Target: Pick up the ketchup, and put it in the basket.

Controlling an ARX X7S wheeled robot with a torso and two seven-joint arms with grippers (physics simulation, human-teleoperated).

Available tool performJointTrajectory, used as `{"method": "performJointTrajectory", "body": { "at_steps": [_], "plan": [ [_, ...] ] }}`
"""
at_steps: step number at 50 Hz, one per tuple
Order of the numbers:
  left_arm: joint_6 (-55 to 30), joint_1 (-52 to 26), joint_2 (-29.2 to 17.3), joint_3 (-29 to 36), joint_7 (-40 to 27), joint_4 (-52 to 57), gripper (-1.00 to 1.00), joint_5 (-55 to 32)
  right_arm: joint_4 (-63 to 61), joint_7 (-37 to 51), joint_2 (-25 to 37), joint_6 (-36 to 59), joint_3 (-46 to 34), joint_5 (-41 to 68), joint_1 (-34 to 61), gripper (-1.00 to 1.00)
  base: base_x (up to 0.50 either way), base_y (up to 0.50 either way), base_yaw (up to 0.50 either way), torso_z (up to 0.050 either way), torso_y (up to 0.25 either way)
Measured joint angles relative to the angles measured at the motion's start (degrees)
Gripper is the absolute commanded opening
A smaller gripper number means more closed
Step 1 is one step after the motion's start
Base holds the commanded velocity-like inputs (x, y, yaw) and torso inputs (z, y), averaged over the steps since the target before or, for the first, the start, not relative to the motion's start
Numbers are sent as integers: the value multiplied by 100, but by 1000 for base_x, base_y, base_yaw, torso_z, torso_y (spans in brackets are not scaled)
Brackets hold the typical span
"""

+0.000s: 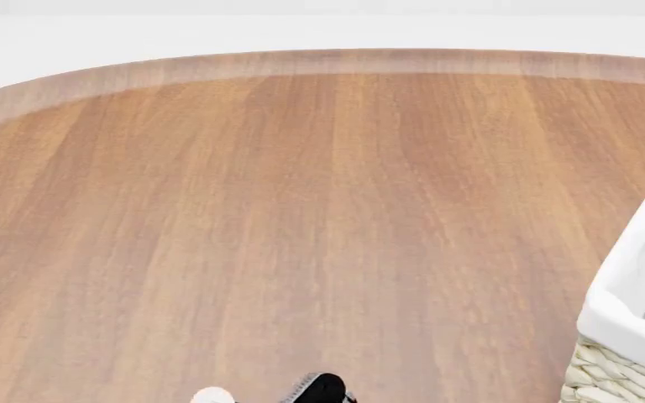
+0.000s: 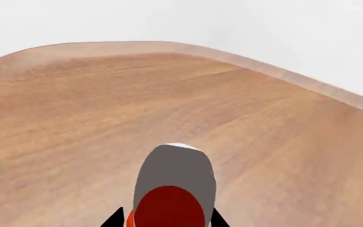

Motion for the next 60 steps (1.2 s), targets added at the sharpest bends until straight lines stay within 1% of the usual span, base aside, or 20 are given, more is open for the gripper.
{"method": "performJointTrajectory", "body": {
  "at_steps": [9, 18, 24, 31, 38, 44, 49, 60],
  "plan": [
    [-16, -49, -4, 15, -21, -37, 100, -56, -1662, 577, 622, 389, 631, 162, -474, -100, 0, 0, 0, 0, 0],
    [-4, -95, -11, 46, -11, -65, 100, -99, -3153, 990, 1259, 1038, 1338, 465, -779, -100, 0, 0, 0, 0, 0],
    [22, -150, 3, 101, 14, -122, 100, -98, -3867, 1296, 1548, 1447, 1853, 641, -872, -100, 0, 0, 0, 0, 0],
    [70, -190, 9, 119, 50, -166, 100, -181, -4368, 1575, 1768, 1923, 2403, 881, -764, -100, 0, 0, 0, 0, 0],
    [122, -157, 6, 107, 59, -99, 100, -281, -4689, 1763, 1932, 2522, 2857, 1202, -425, -100, 0, 0, 0, 0, 0],
    [156, -122, 3, 94, 40, -9, 100, -331, -4937, 1867, 2056, 3188, 3204, 1612, 68, -100, 0, 0, 0, 0, 0],
    [171, -107, -1, 88, 16, 54, 100, -351, -5110, 1923, 2116, 3774, 3466, 2038, 600, -100, 0, 0, 0, 0, 0],
    [209, -72, -8, 75, -32, 157, 100, -369, -5180, 2085, 2173, 5046, 3961, 2981, 2085, -100, 0, 0, 0, 0, 1]
  ]
}}
